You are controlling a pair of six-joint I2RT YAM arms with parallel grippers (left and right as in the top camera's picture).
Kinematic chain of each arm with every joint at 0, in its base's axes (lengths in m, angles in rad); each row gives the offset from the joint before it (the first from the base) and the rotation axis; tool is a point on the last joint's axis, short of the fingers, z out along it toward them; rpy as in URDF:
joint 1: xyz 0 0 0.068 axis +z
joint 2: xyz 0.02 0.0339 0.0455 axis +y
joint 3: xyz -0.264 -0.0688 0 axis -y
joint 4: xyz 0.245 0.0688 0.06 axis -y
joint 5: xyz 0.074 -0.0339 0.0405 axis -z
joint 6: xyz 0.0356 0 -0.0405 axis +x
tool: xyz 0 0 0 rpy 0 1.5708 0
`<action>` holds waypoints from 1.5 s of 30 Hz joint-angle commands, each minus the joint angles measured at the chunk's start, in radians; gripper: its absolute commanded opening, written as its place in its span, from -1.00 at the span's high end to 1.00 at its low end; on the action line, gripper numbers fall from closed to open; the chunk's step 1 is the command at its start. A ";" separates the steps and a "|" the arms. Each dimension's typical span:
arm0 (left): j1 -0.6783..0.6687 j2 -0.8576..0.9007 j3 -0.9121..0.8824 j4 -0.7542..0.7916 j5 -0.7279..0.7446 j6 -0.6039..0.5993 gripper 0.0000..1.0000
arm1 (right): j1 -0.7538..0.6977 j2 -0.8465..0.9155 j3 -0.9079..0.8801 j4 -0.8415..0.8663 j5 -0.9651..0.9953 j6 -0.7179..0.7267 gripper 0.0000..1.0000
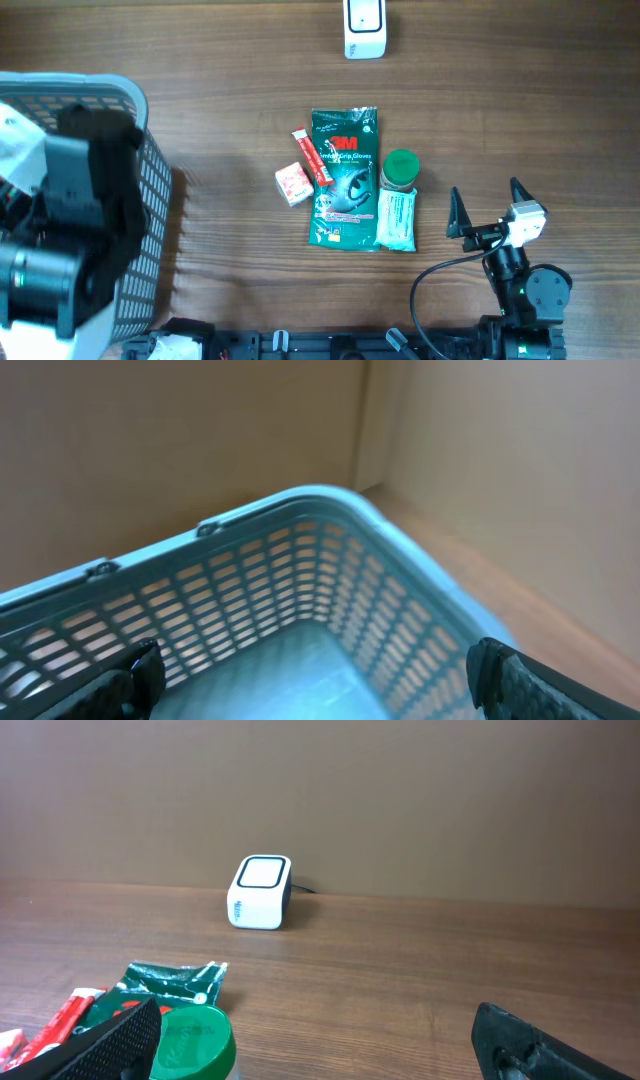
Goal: Scan the item barcode
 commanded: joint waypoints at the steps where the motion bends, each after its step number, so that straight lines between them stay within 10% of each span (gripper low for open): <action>1: 0.190 0.070 0.006 0.020 0.188 0.038 -1.00 | 0.003 -0.005 -0.001 0.003 0.013 0.015 -1.00; 7: 0.553 0.106 0.006 0.034 0.453 0.036 -1.00 | 0.003 -0.005 -0.001 0.003 0.013 0.015 -1.00; 15: 0.868 0.129 -0.037 -0.098 0.453 -0.062 -1.00 | 0.003 -0.005 -0.001 0.003 0.013 0.015 -1.00; 45: 1.091 0.260 -0.459 0.104 0.560 -0.188 -0.97 | 0.012 -0.005 -0.001 0.003 0.013 0.015 -1.00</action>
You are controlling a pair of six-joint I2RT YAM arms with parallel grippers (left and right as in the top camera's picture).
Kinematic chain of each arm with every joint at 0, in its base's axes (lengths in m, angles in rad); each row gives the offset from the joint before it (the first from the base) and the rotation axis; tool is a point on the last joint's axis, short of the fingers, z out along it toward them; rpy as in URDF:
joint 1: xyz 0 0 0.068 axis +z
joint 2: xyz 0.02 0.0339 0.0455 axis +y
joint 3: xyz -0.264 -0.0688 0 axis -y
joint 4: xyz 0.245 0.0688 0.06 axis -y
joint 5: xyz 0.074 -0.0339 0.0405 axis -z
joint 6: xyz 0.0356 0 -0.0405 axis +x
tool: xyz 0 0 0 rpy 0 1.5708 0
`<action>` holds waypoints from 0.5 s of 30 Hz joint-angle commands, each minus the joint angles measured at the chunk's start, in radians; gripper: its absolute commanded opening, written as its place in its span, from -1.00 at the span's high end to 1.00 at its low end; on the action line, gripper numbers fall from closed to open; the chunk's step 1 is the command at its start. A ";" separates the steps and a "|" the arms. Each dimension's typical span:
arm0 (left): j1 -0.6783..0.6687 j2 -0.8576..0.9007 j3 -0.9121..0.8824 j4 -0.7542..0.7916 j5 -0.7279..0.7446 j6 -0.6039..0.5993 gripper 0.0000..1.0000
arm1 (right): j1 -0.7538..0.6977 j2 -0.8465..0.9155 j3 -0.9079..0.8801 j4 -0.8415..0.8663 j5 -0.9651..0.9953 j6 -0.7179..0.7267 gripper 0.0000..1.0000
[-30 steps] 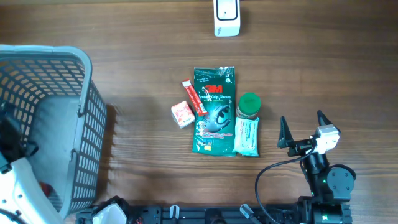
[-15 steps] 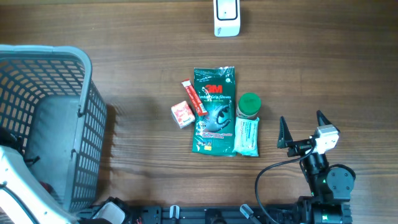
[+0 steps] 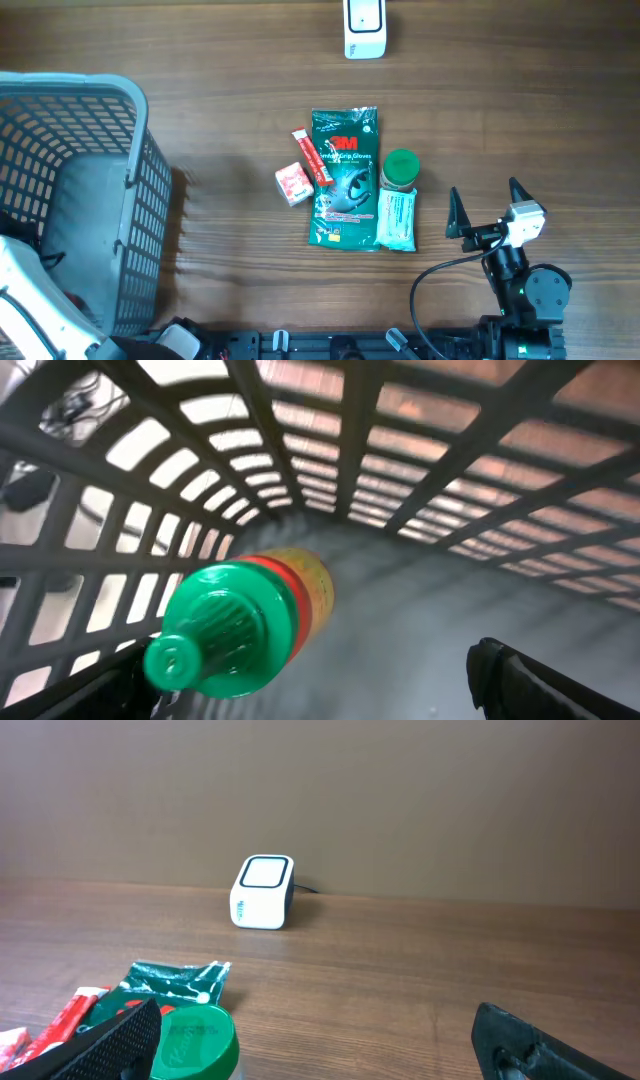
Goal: Scan the item barcode
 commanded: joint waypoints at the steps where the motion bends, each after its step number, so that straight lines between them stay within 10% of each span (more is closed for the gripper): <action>1: 0.009 0.050 -0.011 -0.024 0.007 -0.014 -0.94 | 0.005 -0.004 -0.001 0.003 0.013 0.015 -1.00; 15: 0.027 0.058 -0.011 -0.062 -0.079 -0.017 -1.00 | 0.005 -0.004 -0.001 0.003 0.013 0.015 -1.00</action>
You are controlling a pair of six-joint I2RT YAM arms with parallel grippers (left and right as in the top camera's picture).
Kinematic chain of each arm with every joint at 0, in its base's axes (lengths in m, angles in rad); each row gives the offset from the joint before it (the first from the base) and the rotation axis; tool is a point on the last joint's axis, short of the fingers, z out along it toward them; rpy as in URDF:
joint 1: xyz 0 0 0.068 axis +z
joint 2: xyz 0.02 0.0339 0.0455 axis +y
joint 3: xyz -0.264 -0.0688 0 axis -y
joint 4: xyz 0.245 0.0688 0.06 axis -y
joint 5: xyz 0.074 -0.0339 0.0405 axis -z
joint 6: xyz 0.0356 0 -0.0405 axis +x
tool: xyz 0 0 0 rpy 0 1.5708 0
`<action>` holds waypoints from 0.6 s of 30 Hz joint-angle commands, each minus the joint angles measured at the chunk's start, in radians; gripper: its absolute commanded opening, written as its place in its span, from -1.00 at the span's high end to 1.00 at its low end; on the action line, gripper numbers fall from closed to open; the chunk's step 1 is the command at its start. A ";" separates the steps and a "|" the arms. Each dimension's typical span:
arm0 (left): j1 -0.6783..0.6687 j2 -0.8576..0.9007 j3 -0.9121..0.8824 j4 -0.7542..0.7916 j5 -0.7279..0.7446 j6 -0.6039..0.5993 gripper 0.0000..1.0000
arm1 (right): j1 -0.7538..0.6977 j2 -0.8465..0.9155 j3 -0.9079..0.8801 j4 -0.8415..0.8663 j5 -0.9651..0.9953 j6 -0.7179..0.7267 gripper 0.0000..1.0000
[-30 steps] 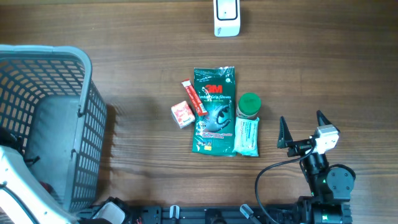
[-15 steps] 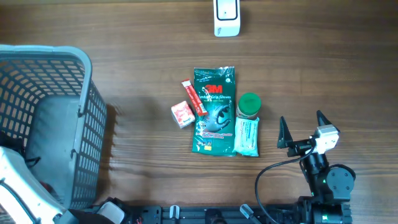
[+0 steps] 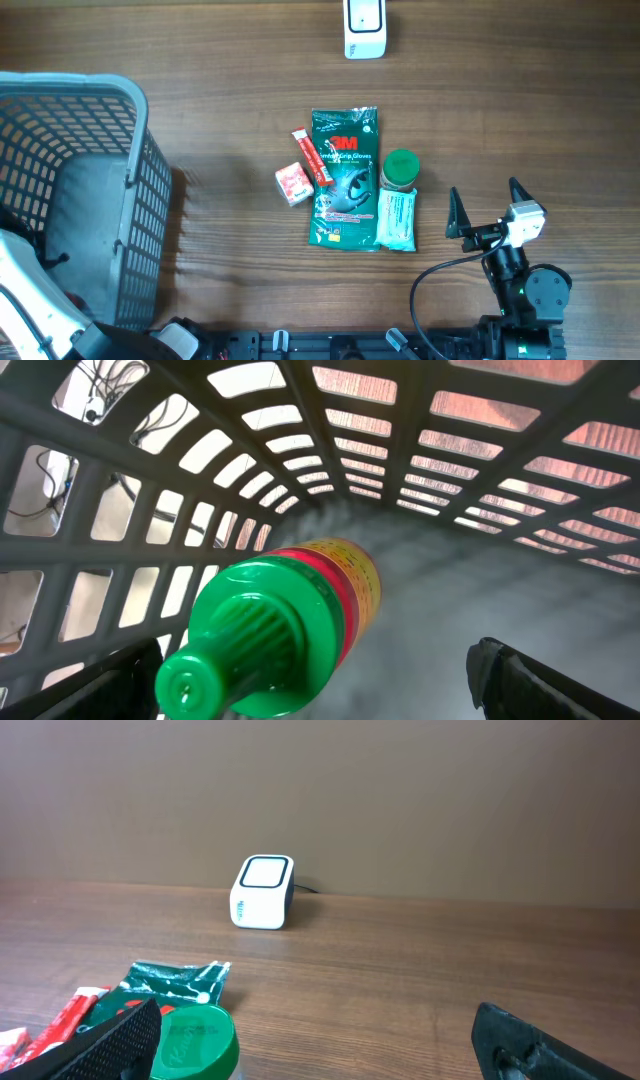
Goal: Scan the item barcode
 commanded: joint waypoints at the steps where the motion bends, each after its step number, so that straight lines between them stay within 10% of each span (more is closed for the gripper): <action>1: 0.031 0.002 -0.006 -0.006 -0.032 -0.014 -1.00 | 0.005 -0.004 -0.001 0.003 0.013 0.015 -1.00; 13: 0.138 0.033 -0.006 0.072 0.052 -0.012 -0.98 | 0.011 -0.004 -0.001 0.003 0.013 0.015 -1.00; 18: 0.137 0.083 -0.006 0.073 0.105 -0.009 -0.67 | 0.011 -0.004 -0.001 0.003 0.014 0.015 -1.00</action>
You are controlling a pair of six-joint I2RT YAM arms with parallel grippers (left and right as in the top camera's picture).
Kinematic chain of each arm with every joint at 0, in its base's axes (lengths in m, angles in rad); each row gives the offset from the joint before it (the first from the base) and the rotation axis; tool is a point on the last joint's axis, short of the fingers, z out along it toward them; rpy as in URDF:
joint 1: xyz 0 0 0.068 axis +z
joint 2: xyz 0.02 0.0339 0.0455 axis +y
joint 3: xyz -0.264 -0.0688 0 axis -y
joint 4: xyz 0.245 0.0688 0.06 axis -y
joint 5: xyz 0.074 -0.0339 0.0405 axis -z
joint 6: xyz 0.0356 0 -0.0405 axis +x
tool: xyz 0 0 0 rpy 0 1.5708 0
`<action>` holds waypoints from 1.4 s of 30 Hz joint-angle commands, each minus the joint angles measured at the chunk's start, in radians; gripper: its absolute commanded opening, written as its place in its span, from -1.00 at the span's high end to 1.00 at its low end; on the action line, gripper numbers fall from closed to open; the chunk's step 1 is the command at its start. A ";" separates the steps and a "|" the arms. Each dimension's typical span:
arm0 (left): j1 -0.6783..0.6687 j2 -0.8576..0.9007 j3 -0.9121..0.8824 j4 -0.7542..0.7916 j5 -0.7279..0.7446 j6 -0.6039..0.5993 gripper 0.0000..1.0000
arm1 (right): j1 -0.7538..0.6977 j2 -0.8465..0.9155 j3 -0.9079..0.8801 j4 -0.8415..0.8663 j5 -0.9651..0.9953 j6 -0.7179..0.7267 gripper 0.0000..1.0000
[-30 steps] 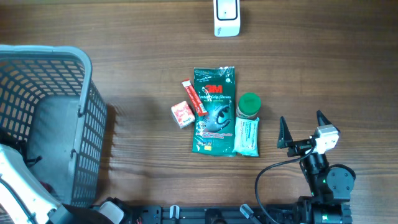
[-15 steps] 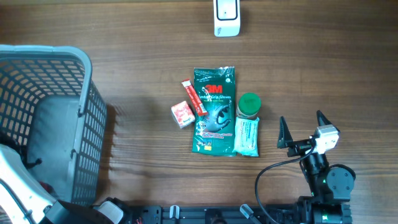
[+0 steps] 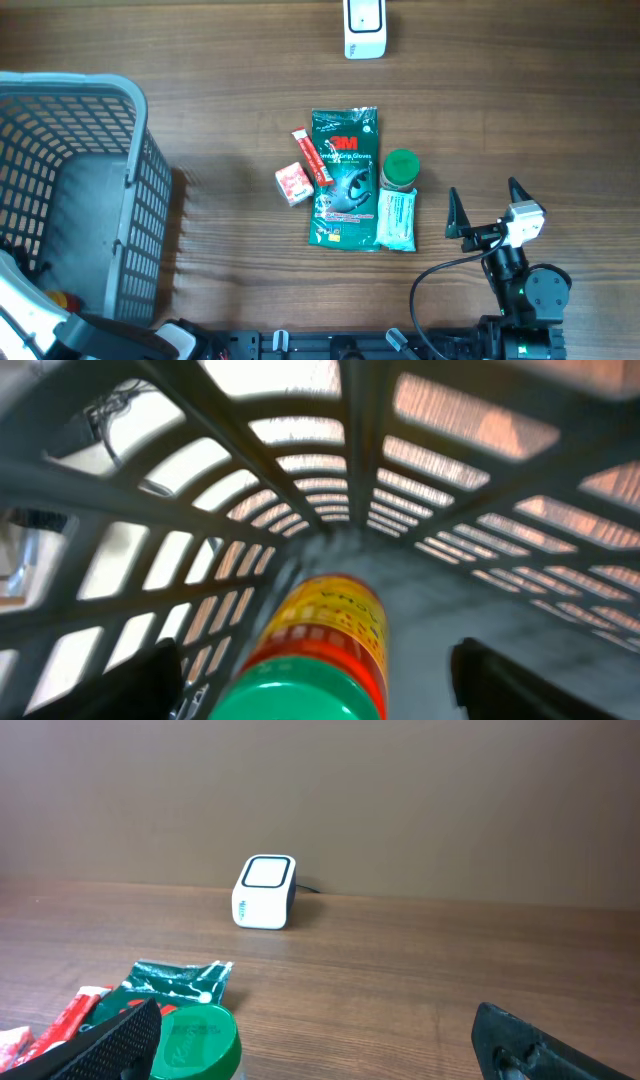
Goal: Scan the item barcode
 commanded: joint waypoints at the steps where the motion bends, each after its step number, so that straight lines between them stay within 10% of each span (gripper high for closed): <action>1: 0.005 0.045 -0.006 -0.003 0.039 -0.004 -0.63 | 0.006 -0.004 -0.001 0.003 0.013 0.015 -1.00; 6: 0.006 0.048 -0.006 -0.008 0.038 -0.003 0.01 | 0.006 -0.004 -0.001 0.003 0.013 0.015 -1.00; 11: 0.005 0.047 -0.006 -0.014 0.038 -0.003 0.24 | 0.006 -0.004 -0.001 0.003 0.013 0.015 -1.00; 42: -0.391 0.039 0.046 0.036 0.144 0.107 0.22 | 0.006 -0.004 -0.001 0.003 0.013 0.015 -0.98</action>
